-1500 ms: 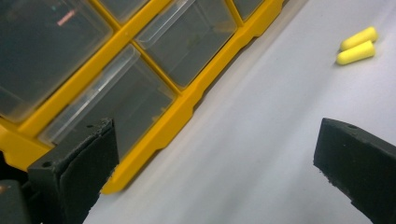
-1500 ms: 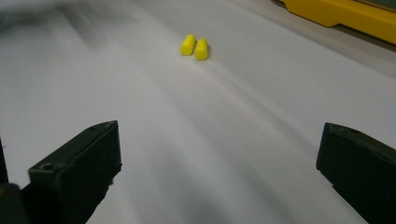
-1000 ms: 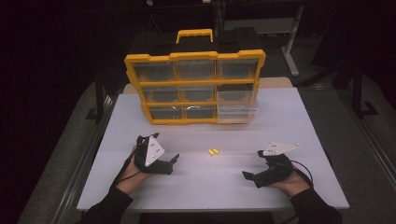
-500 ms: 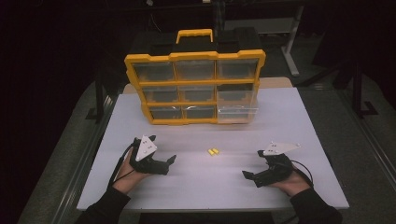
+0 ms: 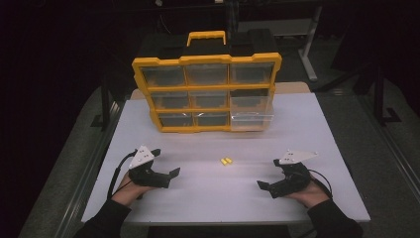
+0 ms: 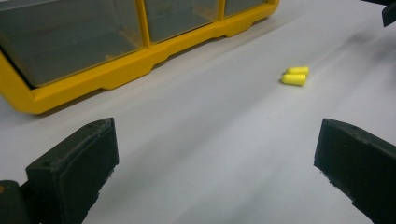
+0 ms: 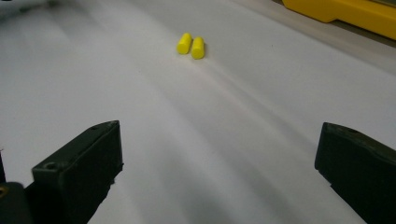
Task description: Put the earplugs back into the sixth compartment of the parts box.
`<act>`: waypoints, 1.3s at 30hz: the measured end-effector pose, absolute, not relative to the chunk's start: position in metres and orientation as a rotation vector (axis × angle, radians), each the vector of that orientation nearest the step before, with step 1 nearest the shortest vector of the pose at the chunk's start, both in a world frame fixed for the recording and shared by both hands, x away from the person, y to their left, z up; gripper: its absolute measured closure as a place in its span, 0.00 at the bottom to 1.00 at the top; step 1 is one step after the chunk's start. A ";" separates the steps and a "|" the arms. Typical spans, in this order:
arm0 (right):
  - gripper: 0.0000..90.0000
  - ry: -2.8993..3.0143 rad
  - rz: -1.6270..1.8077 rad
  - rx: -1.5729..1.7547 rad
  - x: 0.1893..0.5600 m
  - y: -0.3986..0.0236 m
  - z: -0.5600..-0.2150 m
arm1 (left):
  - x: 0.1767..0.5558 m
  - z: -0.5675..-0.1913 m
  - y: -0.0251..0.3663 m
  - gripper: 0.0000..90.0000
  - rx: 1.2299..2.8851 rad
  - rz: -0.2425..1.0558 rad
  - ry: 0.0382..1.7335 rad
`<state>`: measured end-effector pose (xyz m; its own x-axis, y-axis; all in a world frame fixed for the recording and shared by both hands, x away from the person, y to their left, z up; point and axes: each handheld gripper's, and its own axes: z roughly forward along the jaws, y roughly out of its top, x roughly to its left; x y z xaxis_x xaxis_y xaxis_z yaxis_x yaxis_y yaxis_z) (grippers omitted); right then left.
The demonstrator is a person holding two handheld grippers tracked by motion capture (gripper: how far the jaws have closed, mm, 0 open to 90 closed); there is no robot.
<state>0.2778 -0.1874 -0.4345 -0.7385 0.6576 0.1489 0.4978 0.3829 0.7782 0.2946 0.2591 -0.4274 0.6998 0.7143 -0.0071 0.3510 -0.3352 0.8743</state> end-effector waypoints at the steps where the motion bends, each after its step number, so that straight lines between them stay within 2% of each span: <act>1: 0.00 2.453 1.281 1.038 0.278 -0.188 -0.434 | 0.294 -0.428 0.261 0.00 1.946 0.470 0.822; 10: 0.01 2.479 1.273 1.046 0.283 -0.186 -0.428 | 0.291 -0.429 0.273 0.00 1.913 0.459 0.819; 29: 0.03 2.493 1.266 1.053 0.300 -0.167 -0.420 | 0.294 -0.428 0.266 0.00 1.932 0.408 0.786; 39: 0.10 2.509 1.263 1.033 0.310 -0.150 -0.419 | 0.292 -0.428 0.264 0.00 1.943 0.403 0.758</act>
